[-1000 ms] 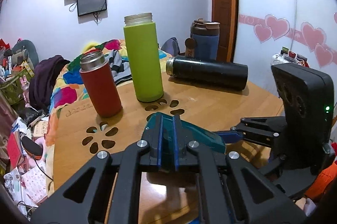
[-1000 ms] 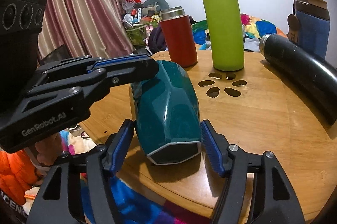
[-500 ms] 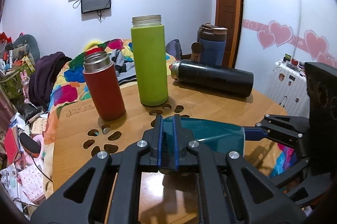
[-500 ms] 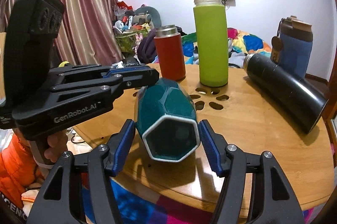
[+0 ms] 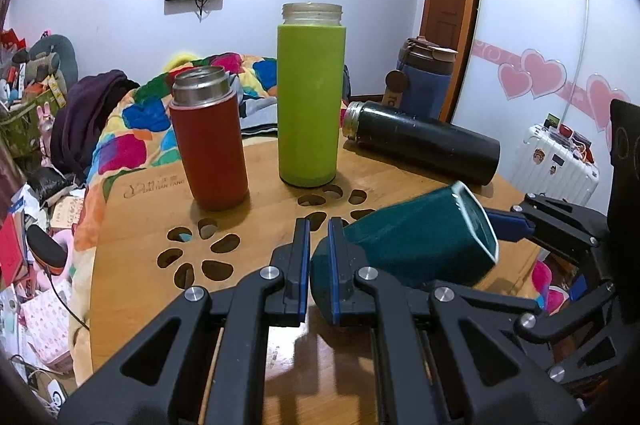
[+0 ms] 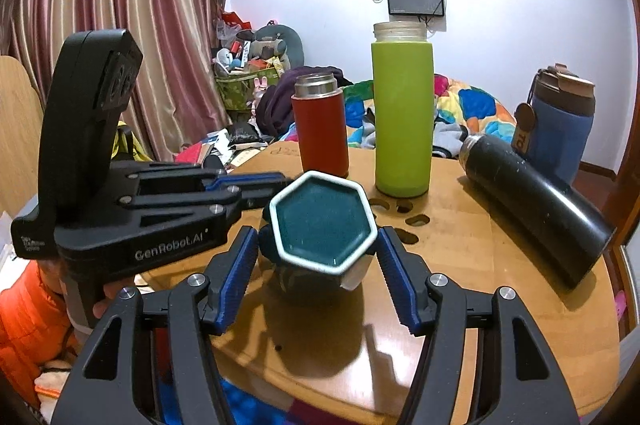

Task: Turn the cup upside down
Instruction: 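Rotate the teal mug with the left gripper and stand it on its base, then open the left gripper and pull it back from the mug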

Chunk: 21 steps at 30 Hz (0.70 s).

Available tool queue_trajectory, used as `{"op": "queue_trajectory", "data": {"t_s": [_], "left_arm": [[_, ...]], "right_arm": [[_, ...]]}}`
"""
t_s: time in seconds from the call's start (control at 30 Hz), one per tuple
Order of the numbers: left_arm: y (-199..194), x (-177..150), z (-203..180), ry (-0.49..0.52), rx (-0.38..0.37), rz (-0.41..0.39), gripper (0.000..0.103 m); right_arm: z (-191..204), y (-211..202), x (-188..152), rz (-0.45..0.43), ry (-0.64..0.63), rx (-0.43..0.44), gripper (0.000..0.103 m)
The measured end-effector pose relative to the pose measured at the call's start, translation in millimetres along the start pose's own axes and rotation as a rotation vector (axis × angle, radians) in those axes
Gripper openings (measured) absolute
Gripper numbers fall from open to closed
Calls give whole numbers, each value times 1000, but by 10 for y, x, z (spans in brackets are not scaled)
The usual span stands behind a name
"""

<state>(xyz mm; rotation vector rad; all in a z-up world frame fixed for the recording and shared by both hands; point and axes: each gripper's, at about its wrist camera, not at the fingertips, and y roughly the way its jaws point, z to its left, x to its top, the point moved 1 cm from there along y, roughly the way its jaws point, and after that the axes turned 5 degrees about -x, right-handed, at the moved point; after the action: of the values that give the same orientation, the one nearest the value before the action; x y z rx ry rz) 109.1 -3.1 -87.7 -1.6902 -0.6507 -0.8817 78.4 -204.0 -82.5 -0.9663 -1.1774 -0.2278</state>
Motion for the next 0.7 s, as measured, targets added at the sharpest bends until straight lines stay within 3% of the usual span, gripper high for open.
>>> {"op": "queue_trajectory", "data": {"t_s": [0.17, 0.5, 0.6, 0.7], "left_arm": [[-1, -11, 48, -8, 5, -1, 8], [-186, 1, 59, -25, 11, -32, 8], [-306, 23, 26, -19, 25, -52, 12], [-448, 52, -29, -12, 36, -81, 29]], "right_arm": [[14, 130, 44, 6, -21, 2, 53], [-21, 98, 88, 20, 3, -9, 55], [-89, -37, 133, -10, 31, -30, 65], [-149, -194, 190, -40, 58, -60, 79]]}}
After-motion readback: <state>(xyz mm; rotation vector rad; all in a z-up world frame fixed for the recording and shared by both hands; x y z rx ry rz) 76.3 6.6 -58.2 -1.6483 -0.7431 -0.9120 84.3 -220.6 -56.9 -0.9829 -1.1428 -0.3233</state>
